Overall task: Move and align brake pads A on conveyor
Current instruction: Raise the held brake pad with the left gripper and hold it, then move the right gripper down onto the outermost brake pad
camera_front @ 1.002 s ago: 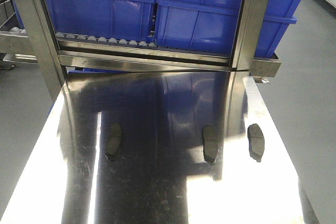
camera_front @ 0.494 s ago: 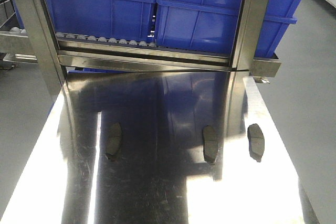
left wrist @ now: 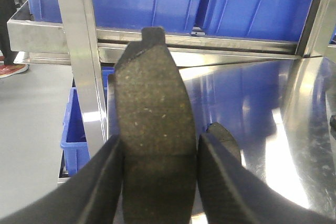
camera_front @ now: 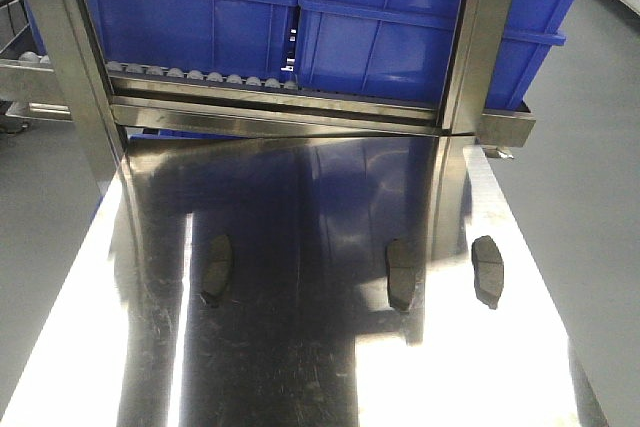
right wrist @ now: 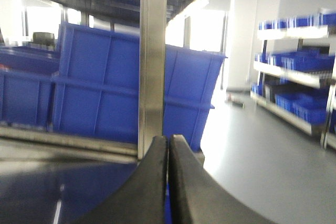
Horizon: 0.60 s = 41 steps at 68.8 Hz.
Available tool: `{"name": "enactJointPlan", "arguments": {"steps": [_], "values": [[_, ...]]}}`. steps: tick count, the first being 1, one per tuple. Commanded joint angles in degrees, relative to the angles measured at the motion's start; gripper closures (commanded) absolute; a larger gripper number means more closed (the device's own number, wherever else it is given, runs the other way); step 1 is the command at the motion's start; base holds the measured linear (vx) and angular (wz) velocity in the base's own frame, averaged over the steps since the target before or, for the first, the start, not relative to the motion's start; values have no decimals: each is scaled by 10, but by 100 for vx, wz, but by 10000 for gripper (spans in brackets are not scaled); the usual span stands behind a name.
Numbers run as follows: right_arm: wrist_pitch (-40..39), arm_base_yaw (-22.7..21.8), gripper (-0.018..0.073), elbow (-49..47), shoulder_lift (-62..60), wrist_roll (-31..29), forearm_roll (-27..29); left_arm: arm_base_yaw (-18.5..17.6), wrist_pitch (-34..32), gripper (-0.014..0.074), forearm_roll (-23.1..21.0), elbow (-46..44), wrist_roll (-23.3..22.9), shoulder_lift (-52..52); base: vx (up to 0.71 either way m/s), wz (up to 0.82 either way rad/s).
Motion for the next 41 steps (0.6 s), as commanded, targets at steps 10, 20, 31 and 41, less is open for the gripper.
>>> {"name": "enactJointPlan", "arguments": {"steps": [10, 20, 31, 41], "values": [[70, -3, 571, -118, 194, 0, 12, -2, -59, 603, -6, -16, -4, 4, 0, 0], [184, -3, 571, -181, 295, 0, 58, -2, -59, 603, -6, -16, -4, 4, 0, 0], [282, -3, 571, -234, 381, -6, 81, -2, -59, 603, -6, -16, -4, 4, 0, 0], [346, -3, 571, -255, 454, -7, 92, -2, -59, 603, -6, -16, -4, 4, 0, 0]]}}
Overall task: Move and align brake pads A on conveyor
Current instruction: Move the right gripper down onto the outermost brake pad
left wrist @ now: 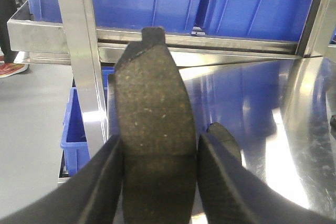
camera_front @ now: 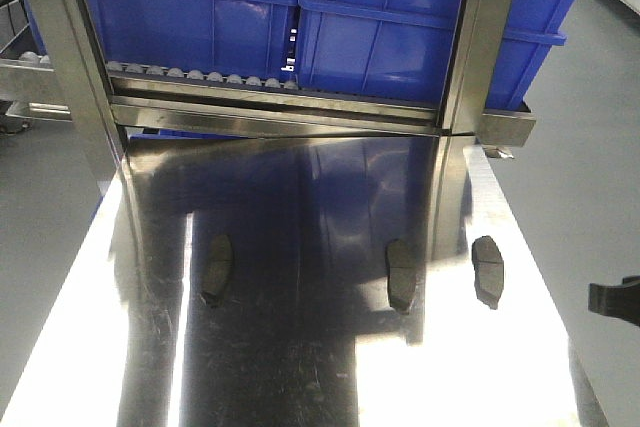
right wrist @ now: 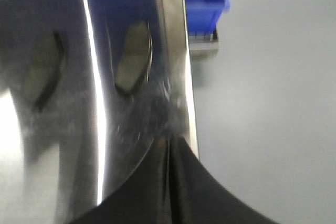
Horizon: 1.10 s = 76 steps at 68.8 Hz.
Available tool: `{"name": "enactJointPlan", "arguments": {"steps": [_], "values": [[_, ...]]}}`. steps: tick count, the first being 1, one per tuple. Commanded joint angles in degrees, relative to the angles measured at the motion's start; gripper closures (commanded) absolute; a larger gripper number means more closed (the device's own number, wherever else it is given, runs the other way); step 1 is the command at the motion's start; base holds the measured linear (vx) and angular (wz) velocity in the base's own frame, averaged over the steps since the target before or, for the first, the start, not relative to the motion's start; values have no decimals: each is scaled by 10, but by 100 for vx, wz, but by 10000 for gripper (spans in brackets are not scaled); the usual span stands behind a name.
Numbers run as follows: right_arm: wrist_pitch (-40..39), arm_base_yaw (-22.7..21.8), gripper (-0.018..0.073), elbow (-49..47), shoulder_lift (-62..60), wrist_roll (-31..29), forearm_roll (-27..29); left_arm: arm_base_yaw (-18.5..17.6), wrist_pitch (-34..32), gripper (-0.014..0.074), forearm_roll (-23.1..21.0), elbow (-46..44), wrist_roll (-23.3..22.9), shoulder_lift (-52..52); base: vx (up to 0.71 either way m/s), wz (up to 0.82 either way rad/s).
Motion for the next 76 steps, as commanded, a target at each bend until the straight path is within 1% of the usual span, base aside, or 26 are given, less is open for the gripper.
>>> {"name": "enactJointPlan", "arguments": {"steps": [1, 9, 14, 20, 30, 37, 42, 55, 63, 71, 76], "values": [[7, -3, 571, -27, 33, -5, 16, -2, -59, 603, -6, -16, -4, 4, 0, 0], [-6, -3, 571, -27, 65, -3, 27, -2, -59, 603, -6, -16, -4, 4, 0, 0], [-1, -3, 571, -27, 75, 5, 47, -2, -59, 603, -6, -16, -4, 4, 0, 0], [-6, -3, 569, -27, 79, -17, 45, -2, -59, 603, -6, -16, -4, 4, 0, 0], [-1, -3, 550, -31, 79, -35, 43, -2, -59, 603, -6, -16, -4, 4, 0, 0], [0, -3, 497, -36, 78, -48, 42, -2, -59, 603, -6, -16, -4, 4, 0, 0], [1, -3, 433, -38, 78, -62, 44, -2, -59, 603, -6, -16, -4, 4, 0, 0], [1, -3, 225, -42, 78, -62, 44, -2, -59, 603, -6, -16, -4, 4, 0, 0], [-1, -3, 134, -42, 78, -64, 43, -2, -59, 603, -6, -16, -4, 4, 0, 0], [-2, -3, 105, -44, 78, -64, 51, -2, -59, 603, -6, -16, -4, 4, 0, 0], [-4, 10, 106, -51, 79, -64, 57, -2, -59, 603, -6, -16, -4, 4, 0, 0]]}}
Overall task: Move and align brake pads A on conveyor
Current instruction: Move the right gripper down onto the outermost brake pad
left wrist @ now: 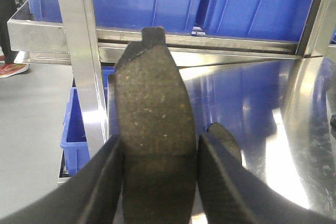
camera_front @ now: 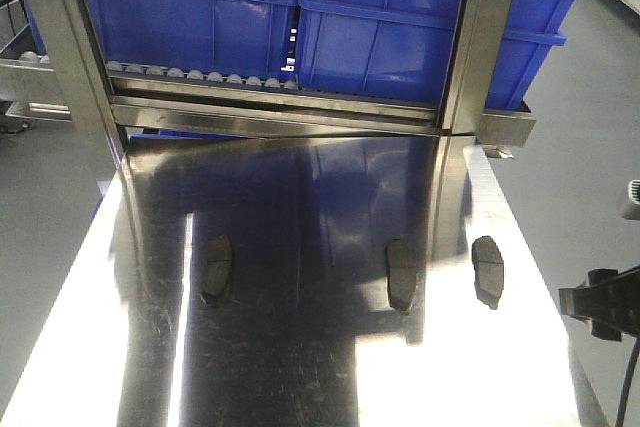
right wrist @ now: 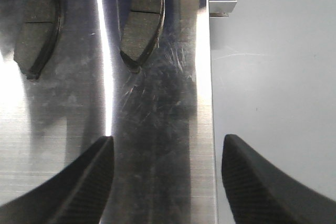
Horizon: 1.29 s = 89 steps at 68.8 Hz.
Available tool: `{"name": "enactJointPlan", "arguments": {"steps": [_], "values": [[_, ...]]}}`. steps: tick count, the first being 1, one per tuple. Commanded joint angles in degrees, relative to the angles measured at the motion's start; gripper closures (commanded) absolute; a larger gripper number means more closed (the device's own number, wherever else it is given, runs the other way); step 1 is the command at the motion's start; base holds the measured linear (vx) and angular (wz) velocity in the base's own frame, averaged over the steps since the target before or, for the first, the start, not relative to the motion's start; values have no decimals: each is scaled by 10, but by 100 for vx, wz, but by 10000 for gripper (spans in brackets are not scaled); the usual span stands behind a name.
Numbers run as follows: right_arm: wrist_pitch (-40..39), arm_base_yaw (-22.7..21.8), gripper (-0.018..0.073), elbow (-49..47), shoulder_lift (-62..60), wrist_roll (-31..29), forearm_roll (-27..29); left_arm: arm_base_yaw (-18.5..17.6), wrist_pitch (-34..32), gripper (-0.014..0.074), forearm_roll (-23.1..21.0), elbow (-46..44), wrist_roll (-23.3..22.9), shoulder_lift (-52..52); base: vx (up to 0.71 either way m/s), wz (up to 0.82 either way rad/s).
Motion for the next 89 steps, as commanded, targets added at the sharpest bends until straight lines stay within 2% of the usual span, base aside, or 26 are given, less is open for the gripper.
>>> {"name": "enactJointPlan", "arguments": {"steps": [1, 12, 22, 36, 64, 77, 89], "values": [[-26, 13, 106, -28, -5, -7, 10, -2, -59, 603, -6, -16, -4, 4, 0, 0], [-25, 83, 106, -80, 22, 5, -19, -2, -59, 603, -6, -16, -4, 4, 0, 0], [1, 119, 106, -156, 86, 79, -60, -2, -59, 603, -6, -16, -4, 4, 0, 0], [36, 112, 106, -257, 208, 165, -95, -2, -59, 603, -6, -16, -4, 4, 0, 0], [193, 102, 106, -448, 428, 163, -132, -2, -59, 603, -6, -16, -4, 4, 0, 0], [234, 102, 106, -501, 494, 163, -132, -2, -59, 603, -6, -16, -4, 4, 0, 0], [240, 102, 106, -516, 523, 163, -132, -2, -59, 603, -6, -16, -4, 4, 0, 0]]}}
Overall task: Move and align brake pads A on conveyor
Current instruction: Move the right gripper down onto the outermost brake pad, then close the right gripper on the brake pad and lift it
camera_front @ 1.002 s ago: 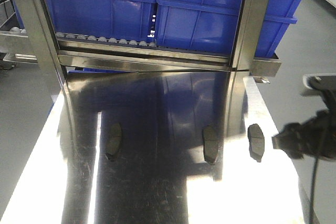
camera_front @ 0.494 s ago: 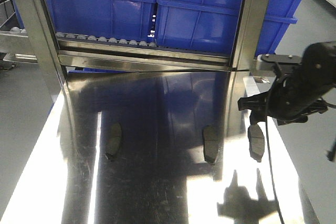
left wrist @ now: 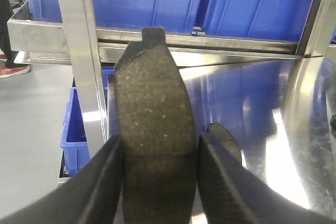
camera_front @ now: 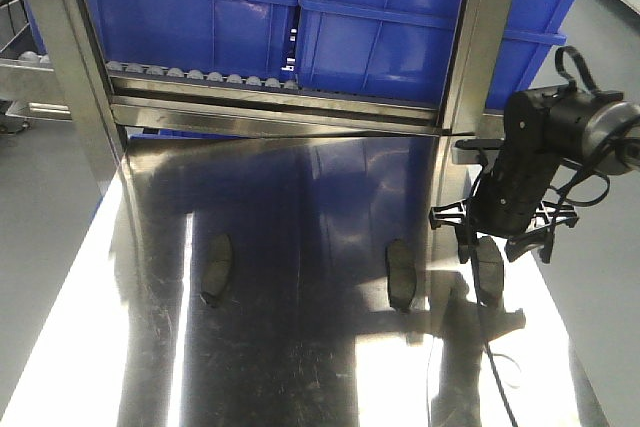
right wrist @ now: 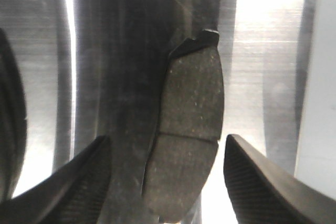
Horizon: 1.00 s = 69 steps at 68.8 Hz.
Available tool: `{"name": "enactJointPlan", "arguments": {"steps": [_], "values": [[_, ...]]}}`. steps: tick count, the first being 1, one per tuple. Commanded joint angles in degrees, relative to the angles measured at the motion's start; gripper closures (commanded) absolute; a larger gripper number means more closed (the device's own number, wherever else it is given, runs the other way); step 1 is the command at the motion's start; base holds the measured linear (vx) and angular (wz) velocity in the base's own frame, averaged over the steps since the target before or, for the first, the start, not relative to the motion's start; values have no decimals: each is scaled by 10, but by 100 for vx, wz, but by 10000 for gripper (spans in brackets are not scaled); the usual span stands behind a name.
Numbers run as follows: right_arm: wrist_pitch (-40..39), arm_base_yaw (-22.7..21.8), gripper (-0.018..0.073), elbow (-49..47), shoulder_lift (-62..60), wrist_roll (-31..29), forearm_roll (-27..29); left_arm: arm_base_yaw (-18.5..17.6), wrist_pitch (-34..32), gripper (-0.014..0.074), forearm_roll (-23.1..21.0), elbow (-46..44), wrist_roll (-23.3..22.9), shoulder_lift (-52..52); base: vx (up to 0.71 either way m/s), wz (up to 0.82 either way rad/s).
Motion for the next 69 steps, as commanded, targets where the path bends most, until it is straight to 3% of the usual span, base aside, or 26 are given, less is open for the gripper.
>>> {"name": "enactJointPlan", "arguments": {"steps": [1, 17, 48, 69], "values": [[2, -4, 106, -20, -19, 0, -9, -2, -59, 603, -6, -16, -4, 4, 0, 0], [11, -28, 106, -20, -7, -5, 11, -2, -59, 603, -6, -16, -4, 4, 0, 0], [-17, -24, 122, -20, -7, -2, 17, -2, -59, 603, -6, -16, -4, 4, 0, 0], [7, -24, 370, -20, -4, -2, 17, -2, -59, 603, -6, -16, -4, 4, 0, 0]]}}
